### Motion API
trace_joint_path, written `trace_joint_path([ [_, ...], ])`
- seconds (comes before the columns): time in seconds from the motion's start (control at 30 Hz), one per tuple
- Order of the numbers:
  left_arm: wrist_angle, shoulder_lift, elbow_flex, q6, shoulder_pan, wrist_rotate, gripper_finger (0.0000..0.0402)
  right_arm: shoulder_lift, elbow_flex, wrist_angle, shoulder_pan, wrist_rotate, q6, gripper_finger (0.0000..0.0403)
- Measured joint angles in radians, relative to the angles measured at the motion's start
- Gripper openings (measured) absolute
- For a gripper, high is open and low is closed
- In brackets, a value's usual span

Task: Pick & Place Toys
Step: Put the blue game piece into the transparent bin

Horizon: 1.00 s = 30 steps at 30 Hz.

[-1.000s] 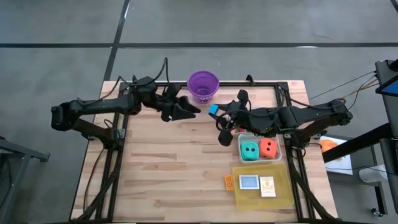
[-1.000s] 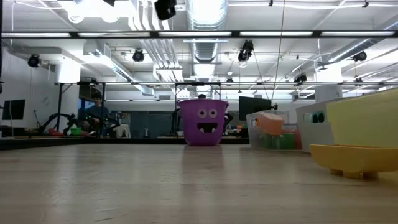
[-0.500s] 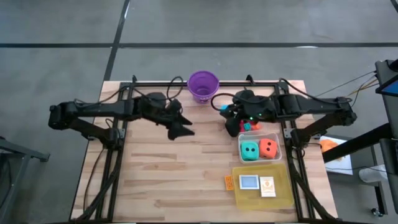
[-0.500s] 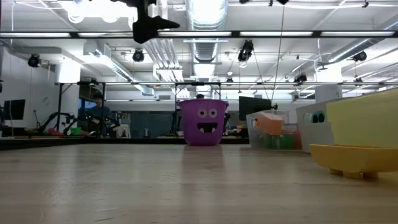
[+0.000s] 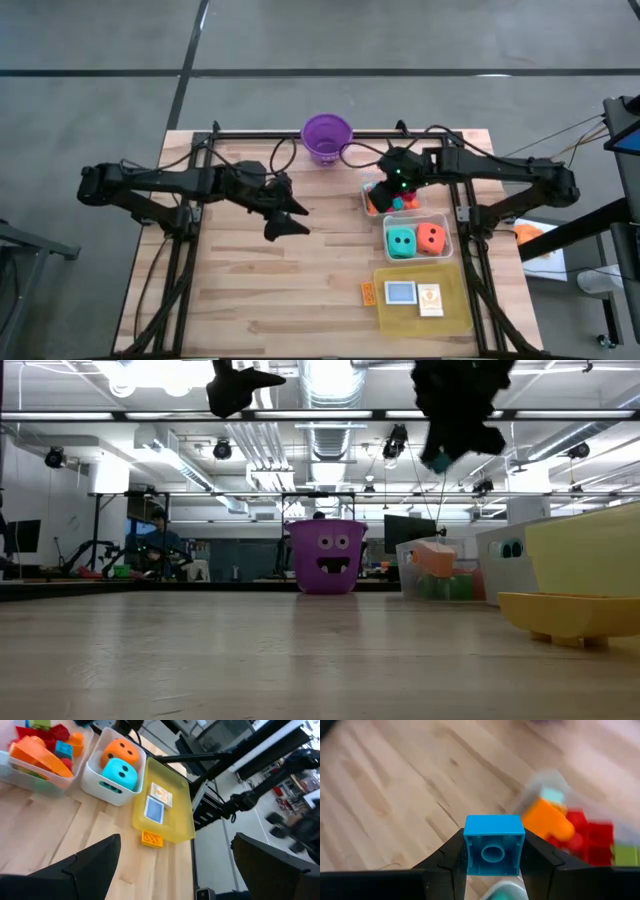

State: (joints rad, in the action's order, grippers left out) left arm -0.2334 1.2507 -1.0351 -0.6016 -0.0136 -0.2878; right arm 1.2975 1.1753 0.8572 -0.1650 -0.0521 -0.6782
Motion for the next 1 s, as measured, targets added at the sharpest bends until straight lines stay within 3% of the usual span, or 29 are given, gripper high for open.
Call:
trace_joint_path([
  [0.23, 0.001, 0.001, 0.0, -0.001, 0.039, 0.083, 0.0372, -0.039, -0.174, 0.004, -0.125, 0.095, -0.086, 0.0128],
  [0.37, 0.009, 0.001, 0.0, -0.001, 0.041, 0.086, 0.0372, -0.007, -0.217, 0.001, -0.145, 0.097, -0.079, 0.0128],
  [1.0, -0.006, 0.002, 0.001, 0.0, 0.041, 0.086, 0.0372, 0.197, -0.234, -0.007, -0.15, 0.044, 0.081, 0.0128],
])
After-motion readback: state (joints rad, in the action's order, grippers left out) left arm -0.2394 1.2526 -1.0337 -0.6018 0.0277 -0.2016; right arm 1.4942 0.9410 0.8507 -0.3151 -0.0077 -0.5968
